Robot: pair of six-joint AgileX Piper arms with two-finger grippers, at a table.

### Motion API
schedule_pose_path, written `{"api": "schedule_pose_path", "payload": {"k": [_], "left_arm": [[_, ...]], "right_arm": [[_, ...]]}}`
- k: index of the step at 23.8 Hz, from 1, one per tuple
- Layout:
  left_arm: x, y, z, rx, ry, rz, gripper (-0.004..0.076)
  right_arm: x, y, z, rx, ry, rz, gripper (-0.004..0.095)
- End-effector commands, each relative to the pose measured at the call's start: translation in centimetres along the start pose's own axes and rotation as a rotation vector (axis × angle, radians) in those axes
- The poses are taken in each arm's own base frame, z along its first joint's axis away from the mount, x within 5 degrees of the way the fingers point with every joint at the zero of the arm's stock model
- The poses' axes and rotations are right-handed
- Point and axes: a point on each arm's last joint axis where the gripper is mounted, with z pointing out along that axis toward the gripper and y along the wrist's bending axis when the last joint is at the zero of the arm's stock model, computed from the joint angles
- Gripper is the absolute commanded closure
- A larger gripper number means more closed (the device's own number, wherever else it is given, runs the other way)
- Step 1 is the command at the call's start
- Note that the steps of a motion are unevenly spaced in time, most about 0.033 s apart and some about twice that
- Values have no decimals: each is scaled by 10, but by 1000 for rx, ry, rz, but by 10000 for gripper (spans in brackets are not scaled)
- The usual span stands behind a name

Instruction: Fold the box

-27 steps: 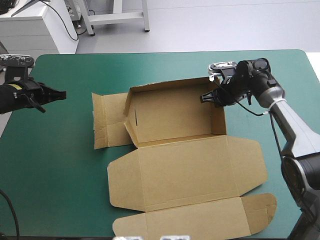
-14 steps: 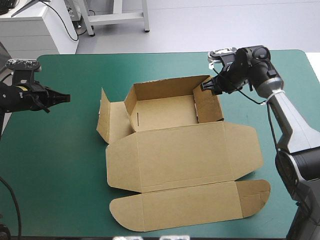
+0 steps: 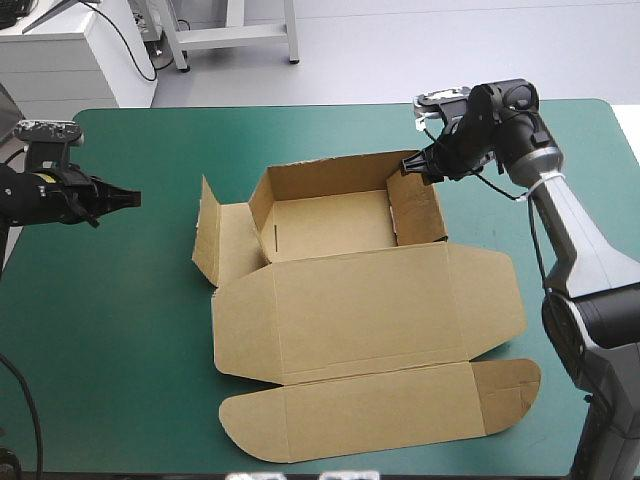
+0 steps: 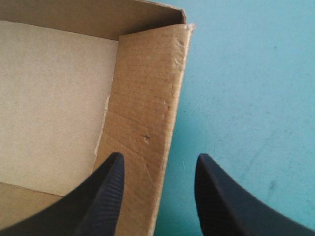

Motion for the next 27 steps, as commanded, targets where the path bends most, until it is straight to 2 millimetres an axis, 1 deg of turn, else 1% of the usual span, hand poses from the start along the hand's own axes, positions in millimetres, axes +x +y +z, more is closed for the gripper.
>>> {"api": "schedule_pose_path", "payload": {"k": [1,2,10,11,14,16,17,22,23,27], "left_arm": [[-9,-2,-17,-6,-91,-5,725],[-8,-2,-17,-4,-87,-5,725],[-8,-2,-17,-3,-82,-5,725],[-8,-2,-17,-3,-82,-5,725],[-8,-2,-17,-3,-82,-5,725],[-8,-2,-17,-4,-84,-5,725],[-8,-2,-17,-4,-84,-5,725],[-8,-2,-17,-2,-84,-6,725],[-8,-2,-17,-2,-84,-6,728],[-8,-3,-17,-1,-80,-6,731]], "right_arm": [[-4,2,-13,-11,-40,-2,492],[-4,1,-2,-15,-18,6,493],[-4,-1,30,-21,49,17,492],[-3,-1,38,-21,65,18,492],[-2,0,49,-44,86,29,495],[-2,0,52,-49,92,23,496],[-2,0,53,-50,95,12,534],[-2,0,54,-48,97,-6,905],[-2,0,54,-48,97,-6,924],[-2,0,54,-47,98,7,923]]}}
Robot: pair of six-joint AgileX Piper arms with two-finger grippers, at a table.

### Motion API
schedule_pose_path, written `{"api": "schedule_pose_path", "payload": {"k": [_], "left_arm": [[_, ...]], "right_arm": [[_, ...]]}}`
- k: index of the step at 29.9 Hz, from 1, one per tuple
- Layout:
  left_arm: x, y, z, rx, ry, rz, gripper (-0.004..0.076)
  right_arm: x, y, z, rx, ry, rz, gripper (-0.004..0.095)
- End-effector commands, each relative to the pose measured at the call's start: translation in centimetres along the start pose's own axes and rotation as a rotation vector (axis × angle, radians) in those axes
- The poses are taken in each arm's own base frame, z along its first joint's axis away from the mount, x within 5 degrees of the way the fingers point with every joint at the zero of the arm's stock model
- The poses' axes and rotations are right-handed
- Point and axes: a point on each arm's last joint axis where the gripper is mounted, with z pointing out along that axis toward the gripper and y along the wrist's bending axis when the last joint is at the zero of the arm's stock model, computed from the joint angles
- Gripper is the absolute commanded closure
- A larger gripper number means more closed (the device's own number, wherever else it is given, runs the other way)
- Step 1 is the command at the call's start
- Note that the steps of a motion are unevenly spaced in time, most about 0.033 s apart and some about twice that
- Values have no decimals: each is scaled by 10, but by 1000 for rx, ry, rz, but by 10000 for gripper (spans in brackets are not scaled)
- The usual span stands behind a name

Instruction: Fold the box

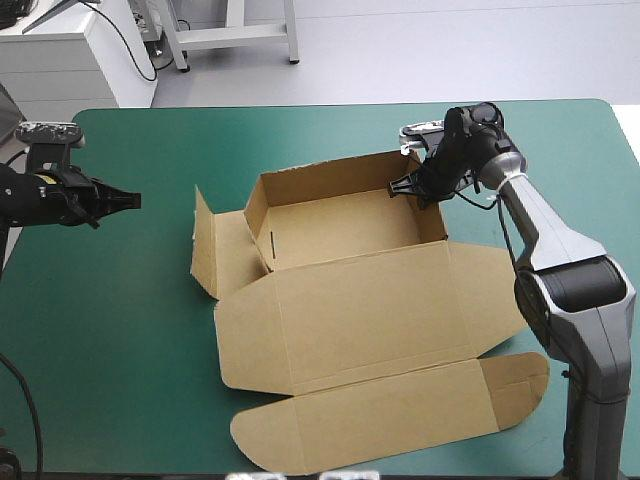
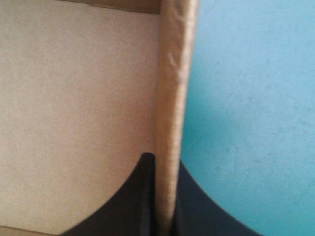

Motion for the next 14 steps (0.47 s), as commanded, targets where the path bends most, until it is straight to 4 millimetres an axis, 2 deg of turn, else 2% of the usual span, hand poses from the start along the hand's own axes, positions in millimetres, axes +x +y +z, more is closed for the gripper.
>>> {"api": "schedule_pose_path", "payload": {"k": [1,7,14], "left_arm": [[-9,-2,-17,-5,-95,-6,731],[-9,-2,-14,-3,-88,-35,731],[-11,2,7,53,-59,-111,731]], "right_arm": [[-1,4,-33,-3,-63,-15,924],[0,5,-47,-16,-95,-2,924],[5,1,-91,-28,-192,7,929]]}}
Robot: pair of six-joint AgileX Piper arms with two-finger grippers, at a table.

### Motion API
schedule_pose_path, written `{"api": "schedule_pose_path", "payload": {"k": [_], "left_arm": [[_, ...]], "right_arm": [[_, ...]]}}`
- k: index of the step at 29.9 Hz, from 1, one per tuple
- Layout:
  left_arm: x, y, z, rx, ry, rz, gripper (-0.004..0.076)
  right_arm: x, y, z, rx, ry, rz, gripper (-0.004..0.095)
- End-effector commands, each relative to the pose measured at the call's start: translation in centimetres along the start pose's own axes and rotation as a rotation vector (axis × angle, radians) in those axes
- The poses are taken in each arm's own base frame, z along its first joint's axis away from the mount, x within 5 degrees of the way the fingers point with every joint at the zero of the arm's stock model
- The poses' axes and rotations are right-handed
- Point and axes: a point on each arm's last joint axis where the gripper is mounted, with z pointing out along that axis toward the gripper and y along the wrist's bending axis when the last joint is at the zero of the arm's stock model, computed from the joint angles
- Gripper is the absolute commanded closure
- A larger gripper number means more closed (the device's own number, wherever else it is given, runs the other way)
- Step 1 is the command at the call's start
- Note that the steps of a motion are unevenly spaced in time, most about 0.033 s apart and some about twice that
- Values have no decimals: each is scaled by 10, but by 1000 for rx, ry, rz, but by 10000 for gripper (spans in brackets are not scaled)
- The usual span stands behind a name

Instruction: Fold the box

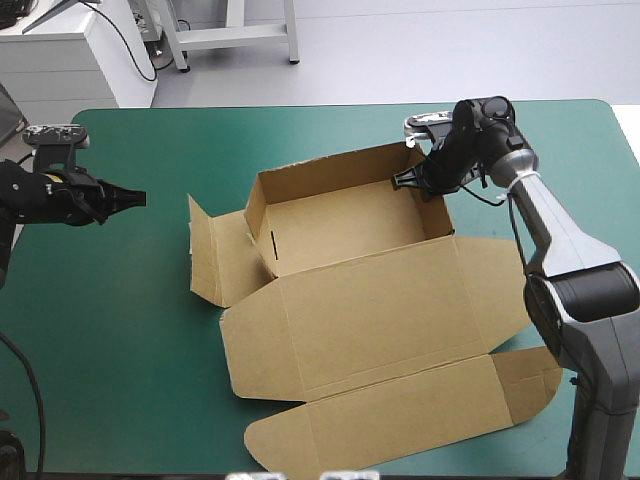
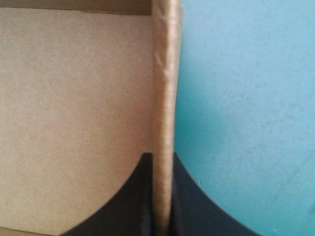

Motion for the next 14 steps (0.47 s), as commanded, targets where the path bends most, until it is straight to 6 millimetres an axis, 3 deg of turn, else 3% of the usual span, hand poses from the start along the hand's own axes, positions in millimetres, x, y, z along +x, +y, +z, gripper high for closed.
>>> {"api": "schedule_pose_path", "payload": {"k": [1,9,14], "left_arm": [[-12,1,-6,56,-101,-93,731],[-17,28,12,271,-125,-340,731],[-24,26,21,416,-158,-404,731]], "right_arm": [[1,0,-69,-30,-157,8,929],[14,-26,-138,-186,-330,99,929],[25,-35,-180,-313,-459,111,929]]}}
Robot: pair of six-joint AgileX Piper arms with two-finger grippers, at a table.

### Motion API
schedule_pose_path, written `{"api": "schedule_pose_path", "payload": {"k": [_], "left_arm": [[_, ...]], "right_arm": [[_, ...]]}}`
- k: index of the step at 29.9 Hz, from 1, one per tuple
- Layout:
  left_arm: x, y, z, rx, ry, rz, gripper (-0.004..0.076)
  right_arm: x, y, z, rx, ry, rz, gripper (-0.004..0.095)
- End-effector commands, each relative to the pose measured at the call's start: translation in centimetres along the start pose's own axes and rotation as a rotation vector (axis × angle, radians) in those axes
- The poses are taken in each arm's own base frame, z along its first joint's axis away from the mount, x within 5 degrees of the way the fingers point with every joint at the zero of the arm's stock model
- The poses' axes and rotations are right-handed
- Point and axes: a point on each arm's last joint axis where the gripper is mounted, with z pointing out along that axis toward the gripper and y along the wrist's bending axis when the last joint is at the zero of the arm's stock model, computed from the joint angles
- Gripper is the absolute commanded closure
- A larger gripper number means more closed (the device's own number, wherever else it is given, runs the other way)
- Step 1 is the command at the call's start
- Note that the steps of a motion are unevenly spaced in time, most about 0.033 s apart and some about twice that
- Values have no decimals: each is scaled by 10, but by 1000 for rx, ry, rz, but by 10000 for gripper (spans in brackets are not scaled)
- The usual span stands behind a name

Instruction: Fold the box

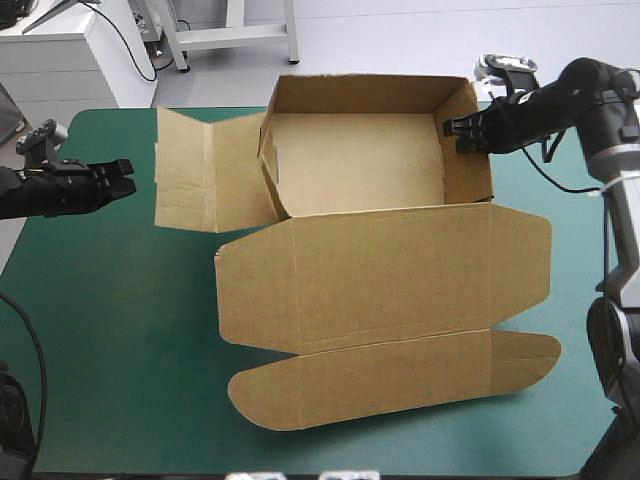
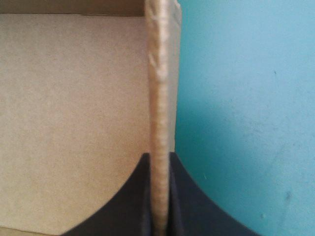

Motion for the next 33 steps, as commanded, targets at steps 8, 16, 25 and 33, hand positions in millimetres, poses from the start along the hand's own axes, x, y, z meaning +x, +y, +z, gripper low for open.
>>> {"api": "schedule_pose_path", "payload": {"k": [8,16,25,33], "left_arm": [[-14,-47,-14,531,-107,-16,731],[-7,-69,-37,677,-105,48,732],[5,-88,-66,640,-128,131,732],[21,-105,-94,581,-151,223,732]], "right_arm": [[-3,37,-90,-198,-255,-53,927],[-5,51,-86,-212,-283,-79,926],[-10,76,-74,-176,-343,-114,927],[-10,103,-64,-137,-387,-173,927]]}}
